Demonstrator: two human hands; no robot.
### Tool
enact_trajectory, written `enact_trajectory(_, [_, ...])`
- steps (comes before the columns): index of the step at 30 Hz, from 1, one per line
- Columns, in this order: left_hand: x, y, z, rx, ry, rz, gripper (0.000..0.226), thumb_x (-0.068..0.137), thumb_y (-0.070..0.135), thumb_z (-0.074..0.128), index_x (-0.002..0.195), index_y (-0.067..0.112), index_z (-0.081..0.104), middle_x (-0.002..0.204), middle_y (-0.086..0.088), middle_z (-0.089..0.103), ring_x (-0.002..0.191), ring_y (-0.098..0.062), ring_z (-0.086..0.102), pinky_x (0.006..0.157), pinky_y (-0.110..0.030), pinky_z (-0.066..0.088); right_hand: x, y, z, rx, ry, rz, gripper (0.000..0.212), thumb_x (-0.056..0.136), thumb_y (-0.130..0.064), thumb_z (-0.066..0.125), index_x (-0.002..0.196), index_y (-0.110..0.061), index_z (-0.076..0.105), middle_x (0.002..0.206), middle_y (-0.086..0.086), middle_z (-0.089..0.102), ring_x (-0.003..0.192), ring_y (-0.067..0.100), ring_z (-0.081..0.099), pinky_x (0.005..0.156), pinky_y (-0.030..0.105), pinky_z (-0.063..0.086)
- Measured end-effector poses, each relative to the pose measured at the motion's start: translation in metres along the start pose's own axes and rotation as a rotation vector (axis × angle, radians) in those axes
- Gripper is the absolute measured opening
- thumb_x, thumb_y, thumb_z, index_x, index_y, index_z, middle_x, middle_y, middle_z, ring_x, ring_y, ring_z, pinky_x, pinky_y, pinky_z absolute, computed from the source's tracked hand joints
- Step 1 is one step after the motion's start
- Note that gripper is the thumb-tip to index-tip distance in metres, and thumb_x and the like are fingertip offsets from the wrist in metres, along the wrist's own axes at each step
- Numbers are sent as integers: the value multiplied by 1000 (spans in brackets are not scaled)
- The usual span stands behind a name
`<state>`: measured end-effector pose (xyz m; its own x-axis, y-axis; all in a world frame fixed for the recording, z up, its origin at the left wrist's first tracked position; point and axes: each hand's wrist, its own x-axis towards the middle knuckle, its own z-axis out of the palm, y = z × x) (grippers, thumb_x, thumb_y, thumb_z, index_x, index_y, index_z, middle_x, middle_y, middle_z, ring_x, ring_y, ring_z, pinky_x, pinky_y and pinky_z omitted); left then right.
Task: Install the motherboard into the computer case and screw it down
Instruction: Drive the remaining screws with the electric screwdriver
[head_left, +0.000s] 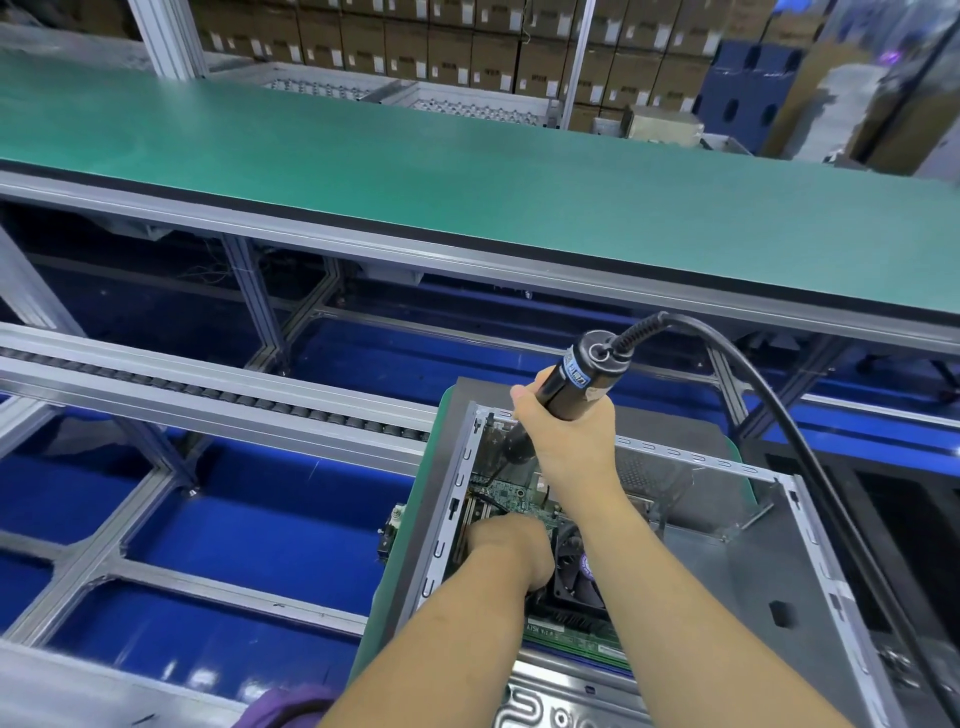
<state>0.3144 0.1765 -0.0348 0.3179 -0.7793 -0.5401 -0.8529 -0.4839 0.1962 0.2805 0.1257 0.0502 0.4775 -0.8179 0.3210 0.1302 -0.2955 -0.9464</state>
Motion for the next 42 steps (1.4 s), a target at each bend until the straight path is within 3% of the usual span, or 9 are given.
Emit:
enact_trajectory(11, [8,4,1,60,16,49,32,94,10,42,122,10,58,123,-10,62,109,-31,61,80,-38,44,8,-2,7,-5,16,31,29,87,-11,76,69,-16,55,57,-16,54,55,3,47,57,12,43])
enact_trajectory(15, [7,4,0,95,13,60,28,93,9,43,117,8,59,120,-12,62,107,-32,61,83,-40,48,8,-3,5,5,-25,24,31,85,-15,80,65,-25,57,57,-18,58,55,-1,51,59,10,46])
enact_trajectory(21, [6,3,-1,98,9,64,28,93,9,43,117,8,58,121,-12,62,107,-32,61,86,-41,50,5,-13,1,57,-97,13,21,72,-40,79,60,-39,62,58,-19,58,57,-1,52,59,10,44])
enact_trajectory(25, [7,3,-1,99,9,67,27,94,10,43,116,8,58,120,-13,62,107,-32,61,88,-42,51,5,-9,-1,21,-37,26,26,77,-30,79,64,-30,57,59,-17,57,58,2,52,59,12,46])
enact_trajectory(28, [8,3,0,100,12,66,27,94,10,43,117,7,58,121,-13,62,107,-32,61,89,-42,51,6,-7,0,11,-38,8,27,80,-23,76,62,-32,57,58,-18,58,56,-1,52,59,10,45])
enact_trajectory(37, [10,2,2,82,24,65,26,94,11,44,115,8,59,120,-13,62,106,-32,62,82,-39,48,7,-2,-1,-35,-24,32,15,74,-38,72,64,-37,62,61,-11,62,59,4,55,60,13,48])
enact_trajectory(42, [11,2,2,88,25,73,25,94,10,44,114,7,59,117,-12,63,105,-31,62,81,-39,48,5,2,-2,-35,6,43,18,73,-40,70,64,-27,60,62,-1,60,62,10,55,62,19,50])
